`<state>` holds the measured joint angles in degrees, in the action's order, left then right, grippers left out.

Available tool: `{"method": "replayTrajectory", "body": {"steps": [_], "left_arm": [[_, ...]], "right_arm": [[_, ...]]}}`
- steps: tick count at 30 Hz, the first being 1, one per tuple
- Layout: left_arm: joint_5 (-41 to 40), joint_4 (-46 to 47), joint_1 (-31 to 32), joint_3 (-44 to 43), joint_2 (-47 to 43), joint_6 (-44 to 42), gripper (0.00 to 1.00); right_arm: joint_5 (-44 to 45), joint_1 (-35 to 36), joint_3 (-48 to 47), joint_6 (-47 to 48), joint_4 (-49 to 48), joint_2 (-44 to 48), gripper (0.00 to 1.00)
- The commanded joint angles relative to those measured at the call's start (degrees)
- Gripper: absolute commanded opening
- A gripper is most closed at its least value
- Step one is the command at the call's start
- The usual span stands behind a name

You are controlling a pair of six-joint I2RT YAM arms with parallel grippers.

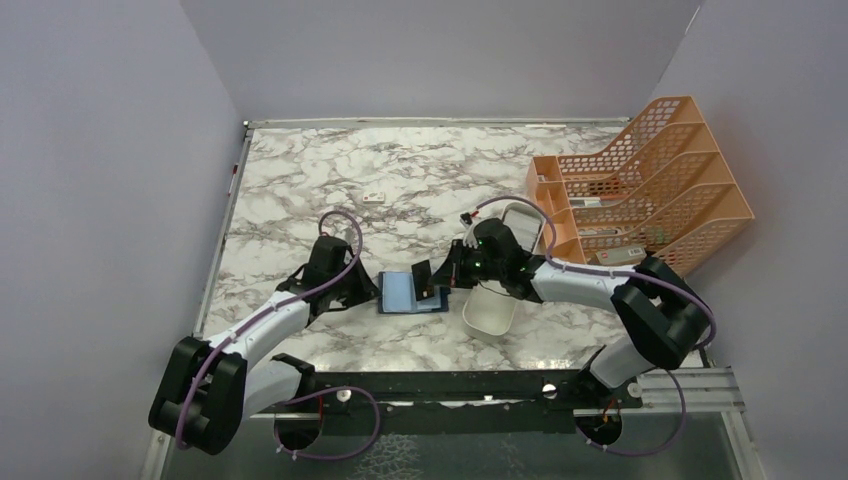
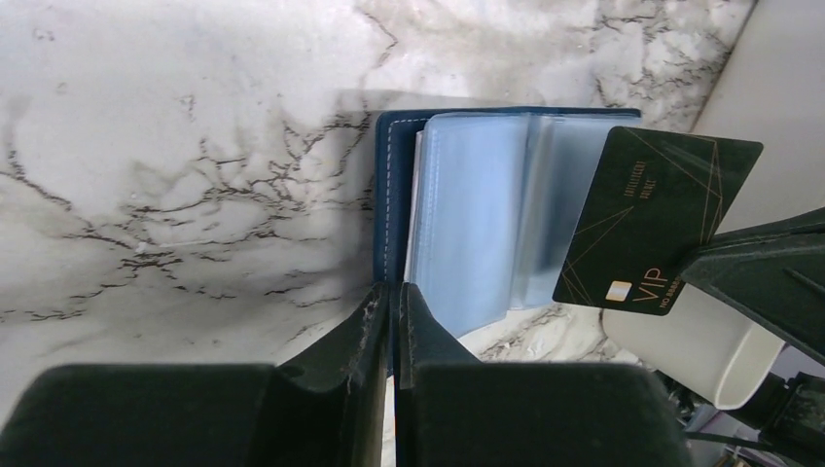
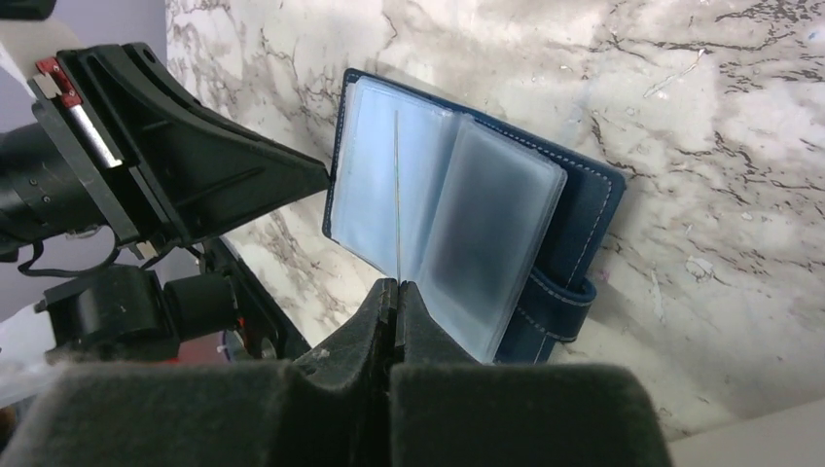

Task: Put the credit cards into the card holder
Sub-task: Insert the credit card into the card holder.

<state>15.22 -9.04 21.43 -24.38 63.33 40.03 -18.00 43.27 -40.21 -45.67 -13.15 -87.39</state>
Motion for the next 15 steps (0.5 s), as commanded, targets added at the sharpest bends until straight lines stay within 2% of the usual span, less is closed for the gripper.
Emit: {"method": "replayTrajectory", "body": {"steps": [1,7,15], "left_arm": [[-3.4,2.3,-0.1,1.9,-0.1,0.8,0.08],[-3.3,3.9,0.0,3.5,0.7,1.2,0.06],[-2.9,5.1,0.0,5.1,0.2,1.8,0.06]], "right_arm": [[-0.5,1.0,-0.2,-2.1,-5.8,-2.7,0.01],[-0.6,1.4,0.7,-4.5,-9.9,-6.1,0.01],[4.7,2.0,-0.1,-4.9,-6.3,-5.8,0.01]]}}
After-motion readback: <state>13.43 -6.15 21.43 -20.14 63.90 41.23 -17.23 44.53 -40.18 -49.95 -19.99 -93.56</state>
